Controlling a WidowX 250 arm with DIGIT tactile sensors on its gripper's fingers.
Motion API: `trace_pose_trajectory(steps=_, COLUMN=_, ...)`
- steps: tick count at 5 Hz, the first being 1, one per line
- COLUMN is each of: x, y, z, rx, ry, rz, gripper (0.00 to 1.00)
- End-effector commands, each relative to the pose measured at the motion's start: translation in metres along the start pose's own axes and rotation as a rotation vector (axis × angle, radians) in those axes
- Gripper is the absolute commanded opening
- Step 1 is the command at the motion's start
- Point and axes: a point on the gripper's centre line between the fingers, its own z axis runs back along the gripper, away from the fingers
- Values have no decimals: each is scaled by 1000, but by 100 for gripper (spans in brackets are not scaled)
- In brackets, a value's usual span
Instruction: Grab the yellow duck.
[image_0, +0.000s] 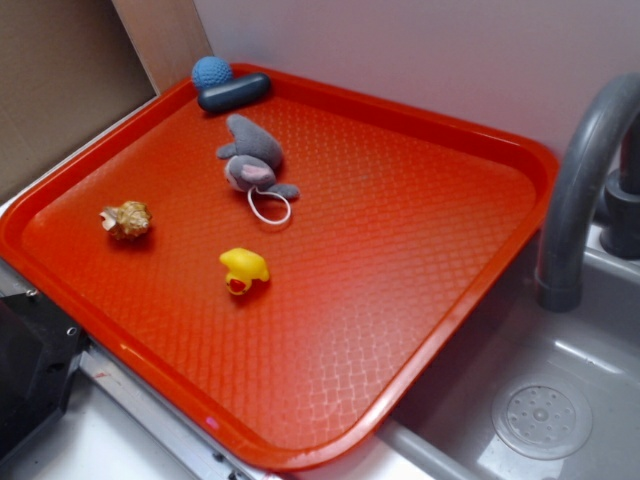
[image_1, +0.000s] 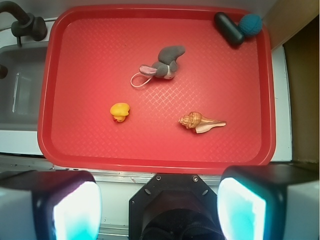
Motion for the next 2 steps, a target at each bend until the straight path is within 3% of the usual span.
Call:
trace_pose_trajectory(steps=1, x=0, y=0, z=0, rx=0, ry=0, rz=0, gripper=100)
trace_pose_trajectory(steps=2, x=17, y=7, z=-3, rx=19, ry=19, rz=-254, gripper=100)
